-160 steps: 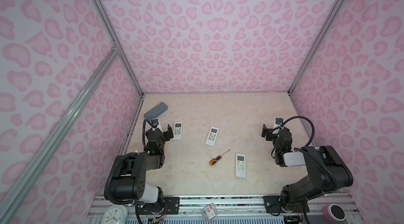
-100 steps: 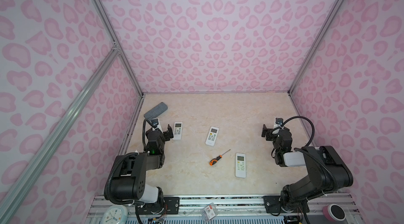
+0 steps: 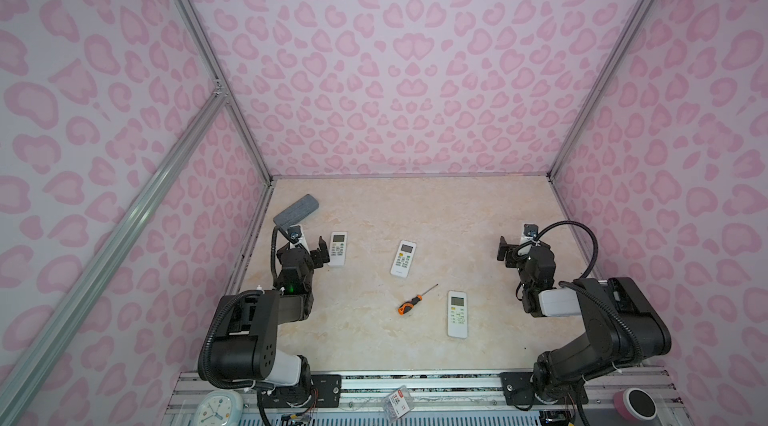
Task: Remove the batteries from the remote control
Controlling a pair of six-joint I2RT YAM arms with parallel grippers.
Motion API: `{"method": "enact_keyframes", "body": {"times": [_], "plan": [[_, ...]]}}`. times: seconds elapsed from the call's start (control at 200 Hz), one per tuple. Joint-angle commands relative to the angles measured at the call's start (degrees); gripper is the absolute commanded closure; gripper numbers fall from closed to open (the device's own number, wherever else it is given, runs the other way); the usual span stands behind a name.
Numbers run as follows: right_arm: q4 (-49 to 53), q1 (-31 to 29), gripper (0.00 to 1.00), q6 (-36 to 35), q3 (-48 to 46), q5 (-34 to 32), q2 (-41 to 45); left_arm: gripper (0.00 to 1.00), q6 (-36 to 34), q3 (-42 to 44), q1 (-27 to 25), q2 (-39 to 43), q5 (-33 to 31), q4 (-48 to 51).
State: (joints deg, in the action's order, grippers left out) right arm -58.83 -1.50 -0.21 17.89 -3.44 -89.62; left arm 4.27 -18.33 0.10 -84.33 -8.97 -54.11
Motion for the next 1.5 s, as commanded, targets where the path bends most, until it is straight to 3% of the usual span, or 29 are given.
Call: {"method": "enact_keyframes", "body": {"times": [0.0,0.585,0.755,0.87,0.975,1.13,1.195,1.38,1.445,1.495], "plan": [[-2.4,0.1,0.00,-0.1,0.2,-0.4,-0.2,0.03,-0.6,-0.2,0.1,-0.1,-0.3,-2.6],[-1.7,1.1,0.00,0.5,0.5,1.0,0.0,0.03,-0.5,-0.1,0.1,0.2,-0.4,-3.0],[5.3,-1.6,0.00,-2.8,1.1,0.5,6.8,0.03,-0.2,-6.0,-0.3,10.2,-1.9,13.7],[16.2,-6.8,0.00,-6.0,4.7,-4.2,12.6,0.00,4.0,-11.9,-0.4,15.1,1.4,26.0],[27.8,-10.8,0.00,-0.5,9.9,-6.8,15.7,0.08,9.0,-19.5,-1.9,15.7,5.5,39.4],[47.2,-16.0,0.06,12.0,19.1,-5.3,15.2,0.23,14.9,-29.7,-8.3,9.4,11.0,57.2],[54.2,-18.3,0.09,15.7,22.9,-3.5,12.8,0.24,16.9,-33.3,-12.8,5.3,9.6,63.1],[64.5,-26.5,0.15,22.1,28.6,-0.5,7.5,0.11,16.6,-41.2,-27.7,-6.2,2.0,72.3],[64.6,-29.0,0.16,24.1,27.7,-0.5,7.7,0.00,16.6,-43.7,-31.4,-9.8,1.3,73.0],[64.0,-29.9,0.16,26.5,26.4,0.3,8.3,0.02,16.3,-45.4,-33.6,-12.4,0.7,73.1]]}}
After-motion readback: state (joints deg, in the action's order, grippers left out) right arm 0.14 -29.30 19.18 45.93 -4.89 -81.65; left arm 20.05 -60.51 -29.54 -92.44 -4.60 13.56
